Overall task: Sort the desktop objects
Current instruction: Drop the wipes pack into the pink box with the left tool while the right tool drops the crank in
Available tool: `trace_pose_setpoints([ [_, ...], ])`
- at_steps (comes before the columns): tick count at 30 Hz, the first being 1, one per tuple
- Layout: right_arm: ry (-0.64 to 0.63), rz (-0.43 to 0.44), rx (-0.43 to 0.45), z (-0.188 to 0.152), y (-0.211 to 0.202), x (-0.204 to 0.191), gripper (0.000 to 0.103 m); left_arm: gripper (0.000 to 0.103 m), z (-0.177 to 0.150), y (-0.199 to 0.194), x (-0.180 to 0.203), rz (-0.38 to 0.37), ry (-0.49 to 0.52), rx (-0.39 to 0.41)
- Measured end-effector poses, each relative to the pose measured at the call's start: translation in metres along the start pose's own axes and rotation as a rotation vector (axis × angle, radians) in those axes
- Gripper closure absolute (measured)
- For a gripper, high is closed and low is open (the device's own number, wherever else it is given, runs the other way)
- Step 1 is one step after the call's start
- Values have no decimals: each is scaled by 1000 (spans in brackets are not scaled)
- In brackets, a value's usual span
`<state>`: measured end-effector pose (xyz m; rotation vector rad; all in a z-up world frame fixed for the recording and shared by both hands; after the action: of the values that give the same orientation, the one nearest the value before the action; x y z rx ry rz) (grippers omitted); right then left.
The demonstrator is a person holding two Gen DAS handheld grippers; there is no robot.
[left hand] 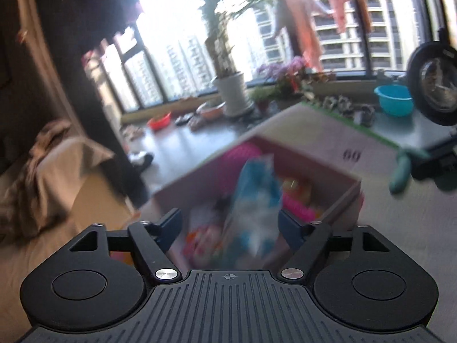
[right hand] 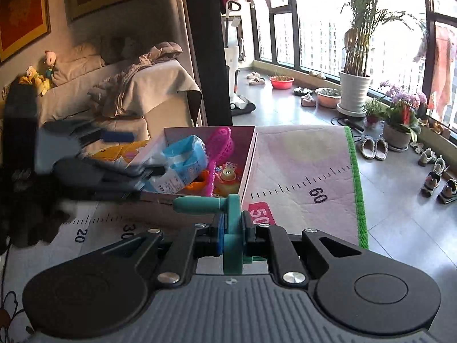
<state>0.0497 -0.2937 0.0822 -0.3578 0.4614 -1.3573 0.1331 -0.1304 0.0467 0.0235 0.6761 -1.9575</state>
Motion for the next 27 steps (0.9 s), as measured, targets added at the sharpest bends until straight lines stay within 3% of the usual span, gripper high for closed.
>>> trace_pose_setpoints([
  [3, -9, 29, -1, 11, 17, -6, 92, 9, -20, -17, -17, 25, -118, -40],
  [9, -4, 70, -20, 33, 67, -22, 91, 6, -55, -45, -30, 18, -357, -120],
  [11, -5, 70, -36, 37, 82, -26, 82, 5, -62, -52, -33, 31, -393, -140],
  [13, 6, 63, -38, 41, 88, -28, 63, 3, -71, -60, -37, 45, -433, -158],
  [15, 24, 62, -25, 47, 89, -29, 55, 3, -82, -66, -43, 47, -480, -178],
  [18, 62, 77, -19, 60, 91, -32, 52, 3, -92, -70, -45, 35, -536, -205],
  [22, 107, 97, -57, 74, 114, -39, 39, 3, -93, -72, -38, -3, -566, -206],
  [25, 136, 71, -143, 70, 146, -42, 42, 3, -96, -80, -25, -36, -539, -201],
  [27, 136, 62, -206, 60, 159, -45, 57, 2, -99, -86, -23, -32, -526, -197],
])
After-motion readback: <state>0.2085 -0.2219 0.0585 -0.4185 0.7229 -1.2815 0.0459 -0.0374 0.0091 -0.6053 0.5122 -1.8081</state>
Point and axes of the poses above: each gripper's, at about its wrist camera, not at the fingertips, and y roughly the way its jaws point, x to its right, z to its top, the point moved 5 cm from there along y, roughly the way its jaws point, and after that the axes turned 6 degrees about x, right-handed, at the moved point
